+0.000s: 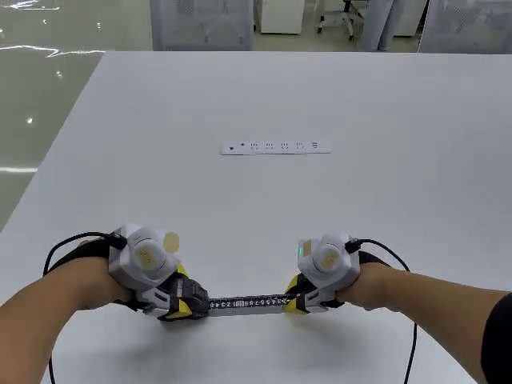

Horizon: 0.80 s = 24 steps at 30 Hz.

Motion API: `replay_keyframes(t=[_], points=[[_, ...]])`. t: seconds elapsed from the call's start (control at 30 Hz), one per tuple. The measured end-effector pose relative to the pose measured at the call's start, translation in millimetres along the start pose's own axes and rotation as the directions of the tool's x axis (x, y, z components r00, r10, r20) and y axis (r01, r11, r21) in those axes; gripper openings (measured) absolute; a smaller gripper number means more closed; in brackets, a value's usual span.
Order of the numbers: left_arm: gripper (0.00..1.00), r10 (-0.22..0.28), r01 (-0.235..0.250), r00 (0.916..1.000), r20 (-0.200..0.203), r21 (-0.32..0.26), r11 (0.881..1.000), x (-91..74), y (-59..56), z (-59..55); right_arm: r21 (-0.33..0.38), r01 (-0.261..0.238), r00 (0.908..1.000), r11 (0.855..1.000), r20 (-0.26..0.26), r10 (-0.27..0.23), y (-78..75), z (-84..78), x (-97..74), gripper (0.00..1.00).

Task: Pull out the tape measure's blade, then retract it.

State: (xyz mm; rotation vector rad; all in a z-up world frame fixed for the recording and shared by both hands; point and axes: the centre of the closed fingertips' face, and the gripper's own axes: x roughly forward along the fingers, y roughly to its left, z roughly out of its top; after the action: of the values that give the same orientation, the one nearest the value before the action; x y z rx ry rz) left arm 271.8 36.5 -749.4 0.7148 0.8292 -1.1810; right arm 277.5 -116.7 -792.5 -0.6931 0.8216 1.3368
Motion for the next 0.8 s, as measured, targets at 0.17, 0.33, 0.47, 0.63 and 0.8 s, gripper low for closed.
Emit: replay_keyframes(t=[0.17,0.33,0.47,0.63,0.8], points=[[0.3,0.002,-0.002,1.0,0.0,0.0,1.0,0.1,0.0,0.1,0.002,0.0,1.0,1.0,0.0,0.0,-0.6,-1.5,-1.1,0.11],[0.3,0.002,-0.002,1.0,-0.002,0.0,1.0,0.3,0.0,-0.1,0.001,0.001,1.0,1.0,-0.002,-0.001,-1.2,-3.3,-2.1,0.11],[0.3,0.002,-0.002,1.0,-0.001,0.0,1.0,0.3,0.2,-0.1,0.003,0.003,1.0,1.0,-0.004,-0.003,-2.3,-5.7,-3.1,0.11],[0.3,0.002,-0.002,1.0,-0.003,0.0,1.0,0.3,0.2,-0.3,0.005,0.004,1.0,1.0,-0.005,-0.004,-2.5,-7.5,-4.7,0.11],[0.3,0.004,-0.004,1.0,-0.003,-0.001,1.0,0.2,0.1,-0.2,0.005,0.005,1.0,1.0,-0.007,-0.005,-2.7,-9.0,-6.2,0.11]])
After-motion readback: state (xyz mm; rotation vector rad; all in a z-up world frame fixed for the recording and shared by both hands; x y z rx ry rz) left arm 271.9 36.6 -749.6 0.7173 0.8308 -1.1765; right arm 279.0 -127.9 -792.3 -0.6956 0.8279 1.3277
